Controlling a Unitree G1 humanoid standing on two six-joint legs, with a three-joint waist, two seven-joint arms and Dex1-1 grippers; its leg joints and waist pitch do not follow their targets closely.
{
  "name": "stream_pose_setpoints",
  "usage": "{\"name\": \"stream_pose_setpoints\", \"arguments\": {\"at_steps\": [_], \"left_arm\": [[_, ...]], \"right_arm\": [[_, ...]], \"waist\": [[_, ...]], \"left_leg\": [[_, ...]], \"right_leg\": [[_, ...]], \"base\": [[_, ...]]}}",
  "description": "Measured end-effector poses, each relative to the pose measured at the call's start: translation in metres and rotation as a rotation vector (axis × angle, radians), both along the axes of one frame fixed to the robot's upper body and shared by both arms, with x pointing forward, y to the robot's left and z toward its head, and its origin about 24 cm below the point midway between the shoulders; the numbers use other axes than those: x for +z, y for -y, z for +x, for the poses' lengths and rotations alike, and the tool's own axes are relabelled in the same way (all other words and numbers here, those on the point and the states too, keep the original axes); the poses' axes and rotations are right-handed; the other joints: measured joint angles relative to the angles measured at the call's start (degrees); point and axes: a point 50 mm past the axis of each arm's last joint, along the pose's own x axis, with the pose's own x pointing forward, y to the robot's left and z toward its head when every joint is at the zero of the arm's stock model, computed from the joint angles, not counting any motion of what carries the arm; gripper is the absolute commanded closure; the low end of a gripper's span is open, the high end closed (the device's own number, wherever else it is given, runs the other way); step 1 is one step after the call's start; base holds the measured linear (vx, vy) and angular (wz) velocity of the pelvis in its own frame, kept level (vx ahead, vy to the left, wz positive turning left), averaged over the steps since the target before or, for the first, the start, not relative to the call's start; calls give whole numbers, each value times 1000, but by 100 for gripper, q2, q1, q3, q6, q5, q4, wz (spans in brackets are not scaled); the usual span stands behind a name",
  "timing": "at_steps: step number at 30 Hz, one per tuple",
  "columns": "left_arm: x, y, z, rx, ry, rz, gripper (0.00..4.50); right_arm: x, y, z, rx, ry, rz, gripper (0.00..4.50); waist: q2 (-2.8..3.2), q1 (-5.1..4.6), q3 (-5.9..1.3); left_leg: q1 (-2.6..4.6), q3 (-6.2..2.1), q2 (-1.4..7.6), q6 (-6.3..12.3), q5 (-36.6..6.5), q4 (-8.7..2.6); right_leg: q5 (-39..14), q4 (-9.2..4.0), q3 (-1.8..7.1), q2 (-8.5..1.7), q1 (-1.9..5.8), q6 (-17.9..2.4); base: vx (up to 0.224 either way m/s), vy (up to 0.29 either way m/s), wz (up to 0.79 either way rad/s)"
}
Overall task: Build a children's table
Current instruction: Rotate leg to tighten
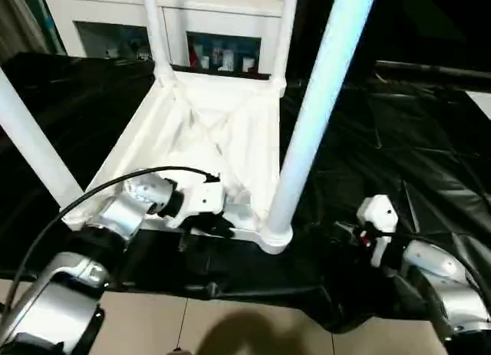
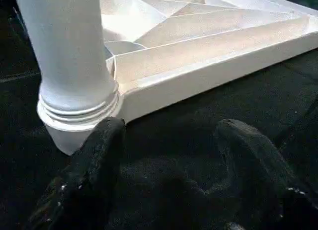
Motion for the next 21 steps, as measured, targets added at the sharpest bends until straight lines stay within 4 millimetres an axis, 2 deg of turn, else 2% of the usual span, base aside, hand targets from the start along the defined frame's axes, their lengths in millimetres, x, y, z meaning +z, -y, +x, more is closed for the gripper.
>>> {"name": "stream_pose_setpoints", "arguments": {"at_steps": [4, 8, 9, 11, 13, 15, 17, 19, 21], "left_arm": [[8, -4, -8, 51, -49, -100, 368], [28, -11, -18, 116, -20, -256, 339], [32, -13, -21, 147, -12, -292, 339], [36, -18, -26, 220, 2, -363, 312], [37, -22, -31, 327, 28, -439, 311], [36, -23, -33, 443, 52, -510, 306], [33, -26, -43, 643, 120, -673, 267], [18, -28, -59, 770, 146, -723, 270], [-5, -31, -83, 890, 121, -761, 254]], "right_arm": [[3, 0, -4, -8, 20, 11, 135], [13, 3, -13, -49, 50, 39, 135], [15, 5, -15, -67, 55, 43, 135], [19, 6, -20, -103, 59, 55, 135], [20, 7, -24, -170, 64, 82, 135], [18, 6, -25, -256, 66, 119, 135], [19, 4, -31, -404, 92, 209, 118], [18, 2, -40, -447, 84, 254, 101], [17, 1, -54, -450, 65, 284, 93]], "waist": [[6, 21, 16], [6, 25, 18], [6, 24, 19], [10, 23, 20], [12, 21, 20], [13, 19, 21], [25, 11, 18], [24, -5, 18], [14, -25, 23]], "left_leg": [[-11, 1, 2, 0, 0, 1], [-10, 6, 2, 4, -3, 2], [-10, 6, 2, 4, -3, 1], [-6, 7, 3, 4, -3, 3], [-1, 6, 4, 3, -3, 2], [-1, 6, 4, 2, -3, 2], [0, 7, 3, 1, -3, 2], [-2, 3, 4, 1, -3, 0], [-11, 0, 4, 2, -4, 1]], "right_leg": [[-4, -1, -2, 1, -10, -3], [-15, -1, -1, 2, -10, -19], [-15, -2, -1, 2, -11, -18], [-15, 2, 0, 2, -8, -17], [-16, 5, 0, 2, -5, -17], [-15, 6, -1, 3, -5, -15], [-20, 5, 5, 2, 0, -5], [-46, -1, 3, 4, 0, 37], [-57, -3, 6, 7, 5, 55]], "base": [[0, 0, 0], [0, 0, 0], [0, 0, 0], [0, 0, 0], [0, 0, 0], [0, 0, 0], [0, 0, 0], [0, 0, 0], [0, 0, 0]]}}
